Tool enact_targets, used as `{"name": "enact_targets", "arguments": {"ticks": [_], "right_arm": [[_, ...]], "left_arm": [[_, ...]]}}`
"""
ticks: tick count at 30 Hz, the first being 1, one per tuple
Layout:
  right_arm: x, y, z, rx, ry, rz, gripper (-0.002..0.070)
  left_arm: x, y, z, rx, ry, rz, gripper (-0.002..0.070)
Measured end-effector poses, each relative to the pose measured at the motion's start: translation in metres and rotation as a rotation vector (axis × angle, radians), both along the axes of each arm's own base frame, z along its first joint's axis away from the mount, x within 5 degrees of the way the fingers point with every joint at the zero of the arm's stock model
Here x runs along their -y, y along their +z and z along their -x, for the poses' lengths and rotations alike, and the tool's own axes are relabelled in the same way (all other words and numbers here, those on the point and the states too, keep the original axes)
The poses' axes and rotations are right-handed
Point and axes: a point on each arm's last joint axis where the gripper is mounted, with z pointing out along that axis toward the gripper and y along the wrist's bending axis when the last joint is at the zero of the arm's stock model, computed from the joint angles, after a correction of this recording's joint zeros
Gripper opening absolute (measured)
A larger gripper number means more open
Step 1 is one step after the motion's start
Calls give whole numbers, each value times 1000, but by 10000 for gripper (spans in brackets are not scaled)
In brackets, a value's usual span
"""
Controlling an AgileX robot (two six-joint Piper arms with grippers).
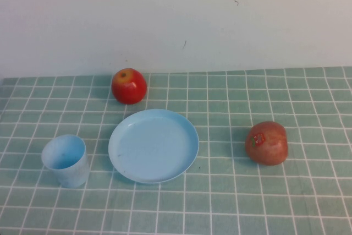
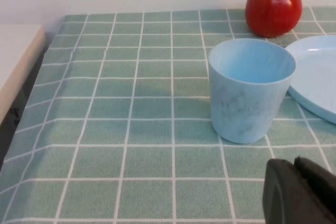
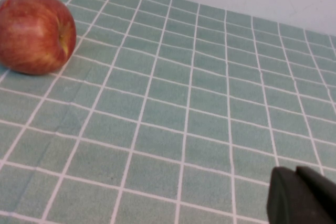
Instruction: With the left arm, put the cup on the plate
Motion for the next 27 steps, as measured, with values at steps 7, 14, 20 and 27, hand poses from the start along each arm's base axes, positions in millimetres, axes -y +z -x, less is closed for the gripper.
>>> {"name": "enact_targets", "arguments": {"ticks": [7, 14, 20, 27], "right_arm": [[0, 0, 0, 0, 0, 0, -2], [0, 0, 0, 0, 0, 0, -2], [0, 0, 0, 0, 0, 0, -2], [0, 0, 0, 0, 0, 0, -2]], "left_arm": [[0, 0, 0, 0, 0, 0, -1], [0, 3, -1, 45, 4, 2, -1], [-2, 30, -5, 341, 37, 108, -1], [-11, 62, 3, 707, 102, 330, -1]]}}
